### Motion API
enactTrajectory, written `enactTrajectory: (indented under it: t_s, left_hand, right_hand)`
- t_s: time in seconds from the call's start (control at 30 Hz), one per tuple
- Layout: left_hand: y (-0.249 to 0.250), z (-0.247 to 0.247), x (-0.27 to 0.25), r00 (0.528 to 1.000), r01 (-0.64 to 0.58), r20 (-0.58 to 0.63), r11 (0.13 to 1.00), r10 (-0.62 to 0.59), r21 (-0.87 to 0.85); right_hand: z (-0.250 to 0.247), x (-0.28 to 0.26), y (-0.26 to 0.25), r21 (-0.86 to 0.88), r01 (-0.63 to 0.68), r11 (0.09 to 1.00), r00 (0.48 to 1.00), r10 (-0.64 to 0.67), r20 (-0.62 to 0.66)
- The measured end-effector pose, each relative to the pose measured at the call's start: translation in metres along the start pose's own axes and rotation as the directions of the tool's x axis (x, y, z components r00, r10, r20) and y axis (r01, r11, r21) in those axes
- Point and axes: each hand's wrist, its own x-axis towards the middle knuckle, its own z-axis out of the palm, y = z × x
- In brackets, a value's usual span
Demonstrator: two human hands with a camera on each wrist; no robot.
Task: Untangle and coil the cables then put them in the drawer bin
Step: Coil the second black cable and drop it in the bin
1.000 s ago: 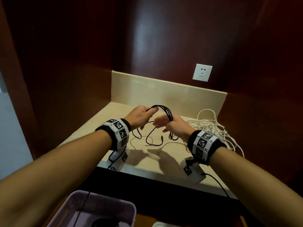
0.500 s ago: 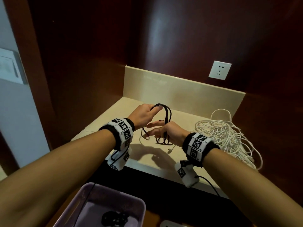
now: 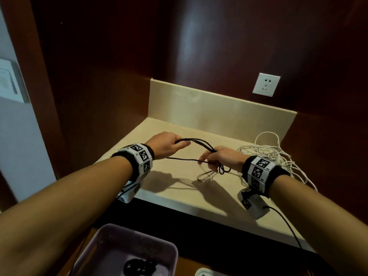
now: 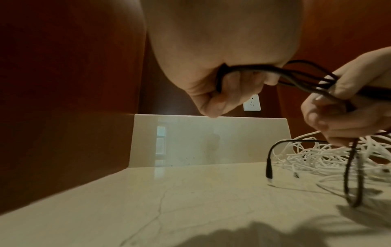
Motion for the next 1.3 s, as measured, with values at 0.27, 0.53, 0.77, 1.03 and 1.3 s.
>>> enactTrajectory:
  t_s: [0.27, 0.53, 0.77, 1.03, 1.3]
  left_hand:
    - [0.007, -0.005, -0.004, 0.978, -0.049, 0.208, 0.984, 0.014, 0.168]
    - [0.010, -0.005, -0.002, 0.983, -0.015, 0.184, 0.996, -0.002, 0.091]
    - [0.014, -0.008, -0.003, 0.978, 0.050, 0.195, 0.988, -0.078, 0.143]
    - [0.038, 0.000, -0.001, 0.986, 0.062, 0.167, 0.981, -0.031, -0.181]
    - [0.047, 0.002, -0.006, 0.981, 0.020, 0.194, 0.996, -0.002, -0.090]
  right_hand:
    - [-0.014, -0.007, 0.007, -0.194, -0.102, 0.976, 0.978, 0.062, -0.201]
    - [-0.022, -0.014, 0.005, -0.091, -0.014, 0.996, 0.981, -0.004, -0.194]
    - [-0.020, -0.029, -0.008, -0.350, -0.056, 0.935, 0.983, -0.009, -0.181]
    - [-0.011, -0.029, -0.008, -0.391, -0.070, 0.918, 0.980, -0.009, -0.197]
    - [-0.025, -0.034, 0.004, -0.338, -0.076, 0.938, 0.979, 0.005, -0.205]
